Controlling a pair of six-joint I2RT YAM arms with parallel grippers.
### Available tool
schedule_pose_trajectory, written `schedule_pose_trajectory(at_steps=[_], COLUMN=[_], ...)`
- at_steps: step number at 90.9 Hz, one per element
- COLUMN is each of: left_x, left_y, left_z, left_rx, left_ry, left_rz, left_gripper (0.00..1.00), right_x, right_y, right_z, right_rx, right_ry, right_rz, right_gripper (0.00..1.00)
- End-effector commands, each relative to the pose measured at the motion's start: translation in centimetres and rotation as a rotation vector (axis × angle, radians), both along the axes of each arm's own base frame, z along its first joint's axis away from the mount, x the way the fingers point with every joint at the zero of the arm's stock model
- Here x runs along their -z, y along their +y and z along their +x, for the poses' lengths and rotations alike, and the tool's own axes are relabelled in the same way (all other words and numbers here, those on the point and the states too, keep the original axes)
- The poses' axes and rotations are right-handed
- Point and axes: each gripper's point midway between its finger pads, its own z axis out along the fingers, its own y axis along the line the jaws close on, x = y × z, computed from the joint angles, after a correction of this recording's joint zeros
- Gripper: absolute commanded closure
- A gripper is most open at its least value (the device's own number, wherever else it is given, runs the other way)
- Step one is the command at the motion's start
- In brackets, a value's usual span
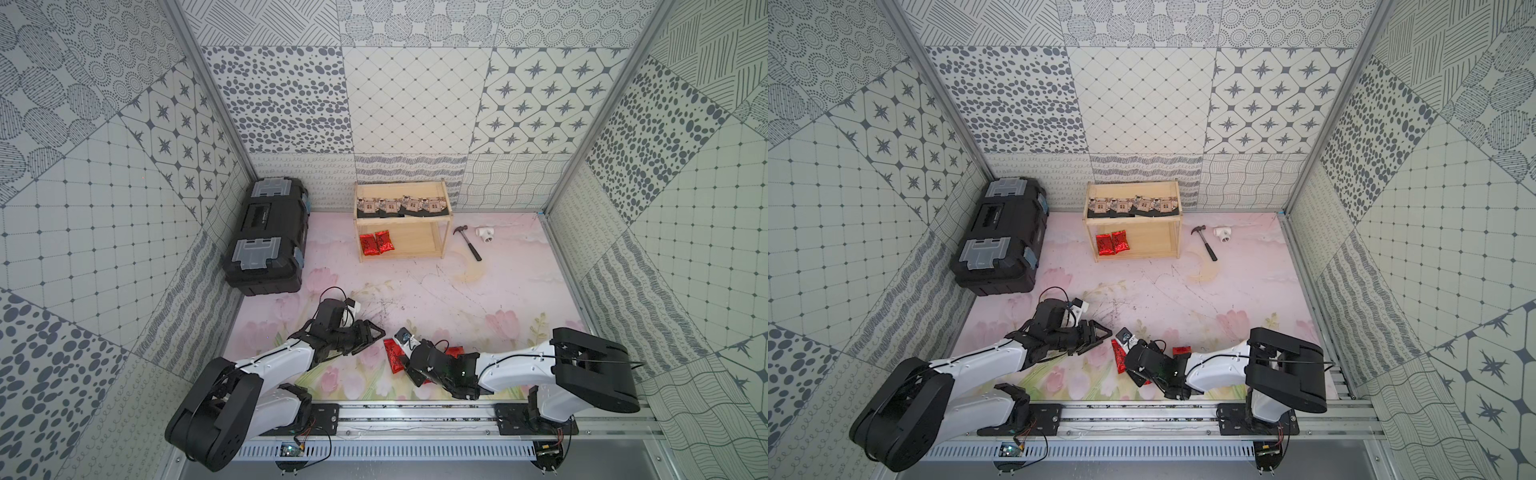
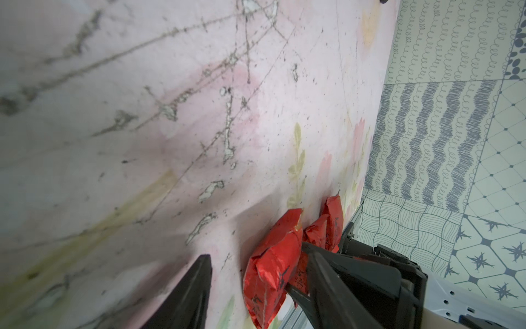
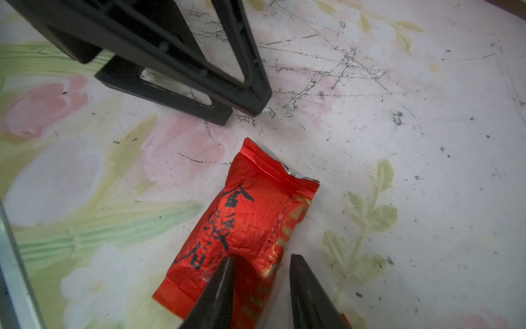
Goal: Place the tea bags on the shelf by color
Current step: Pick up the tea bag from the center of the board.
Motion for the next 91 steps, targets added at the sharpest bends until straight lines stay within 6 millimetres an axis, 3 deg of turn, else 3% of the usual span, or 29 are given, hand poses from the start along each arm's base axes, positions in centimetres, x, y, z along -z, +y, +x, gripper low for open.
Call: schedule_pose_trajectory(at_steps=[1, 30, 55, 91], left_x=[-1.1, -1.8, -0.6, -0.2], left_y=[-1.3, -2.6, -2.8, -2.5], left_z=[1.0, 1.3, 0.7, 0.1], left_rx=[0.064, 0.142, 0.166, 0.169], left_ry=[-0.120, -0.208, -0.167, -0.163], left_rz=[-0.058, -0.108, -0.104, -0.093], left_gripper=[0.41, 0.43, 0.49, 0.73], right_x=[-1.0, -0.6, -0.3, 0.1], right_y=[1.0, 1.2, 1.2, 0.9], right_z=[0.4, 0.7, 1.1, 1.6], right_rx=[-0.021, -0.023, -0.023, -0.011], right_ry=[-0.010, 0.009, 0.026, 0.043], right_rz=[0.032, 0.029, 0.024, 0.022], right_gripper=[0.64, 0.64, 0.66, 0.66])
